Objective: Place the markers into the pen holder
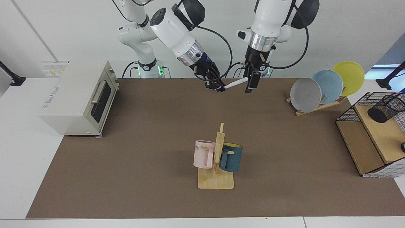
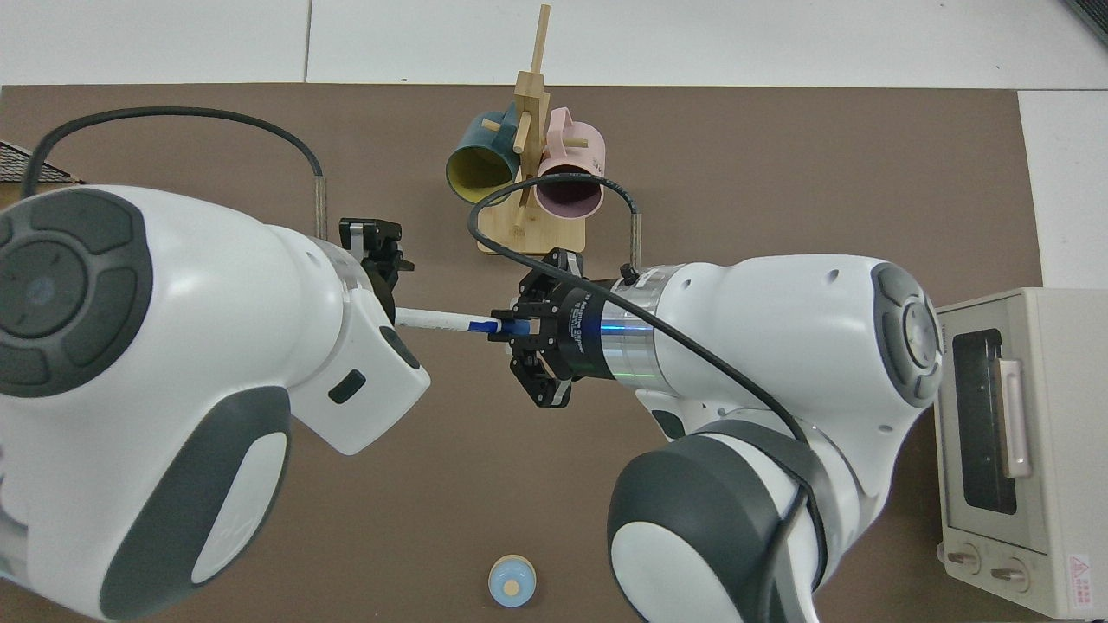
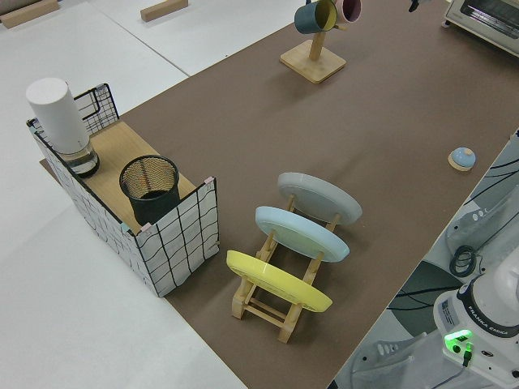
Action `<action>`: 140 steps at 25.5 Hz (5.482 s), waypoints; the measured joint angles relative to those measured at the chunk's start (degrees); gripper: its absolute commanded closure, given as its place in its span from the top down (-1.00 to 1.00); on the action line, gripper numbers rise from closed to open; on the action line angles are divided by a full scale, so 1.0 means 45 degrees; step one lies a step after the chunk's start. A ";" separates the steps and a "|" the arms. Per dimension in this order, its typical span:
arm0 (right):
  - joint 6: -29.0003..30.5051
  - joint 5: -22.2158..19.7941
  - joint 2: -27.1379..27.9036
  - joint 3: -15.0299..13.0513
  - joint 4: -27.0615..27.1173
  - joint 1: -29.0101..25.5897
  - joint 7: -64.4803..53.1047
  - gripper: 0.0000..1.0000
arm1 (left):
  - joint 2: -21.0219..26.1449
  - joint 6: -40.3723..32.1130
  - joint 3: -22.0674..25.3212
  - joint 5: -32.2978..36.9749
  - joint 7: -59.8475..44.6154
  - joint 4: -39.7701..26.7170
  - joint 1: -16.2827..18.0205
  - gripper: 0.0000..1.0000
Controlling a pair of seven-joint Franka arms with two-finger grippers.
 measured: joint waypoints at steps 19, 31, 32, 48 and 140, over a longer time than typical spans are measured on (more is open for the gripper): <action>0.0294 0.0002 0.0175 0.0007 -0.0026 0.0268 0.0075 0.99 | 0.0015 0.0059 -0.0243 -0.0026 -0.0217 0.0004 -0.0205 -1.00; -0.1482 -0.3002 -0.0281 -0.0246 0.0040 -0.0421 -0.1419 0.99 | 0.0019 -0.0379 0.0837 0.0004 -0.0351 -0.0059 -0.0152 -1.00; -0.1994 -0.3392 -0.0423 -0.0259 0.0042 -0.0693 -0.2133 0.99 | 0.0021 -0.0431 0.1175 0.0014 -0.0351 -0.0087 -0.0149 -1.00; -0.5195 -0.8651 -0.1447 -0.0401 0.0041 -0.3627 -1.8552 1.00 | 0.0209 -0.0922 0.5704 0.3781 -0.0272 -0.0409 -0.0091 -1.00; -0.6779 -0.7588 -0.1812 -0.1731 0.0071 -0.4998 -2.2243 1.00 | 0.3060 -0.1389 0.7798 0.2482 -0.6145 0.1451 -0.0364 1.00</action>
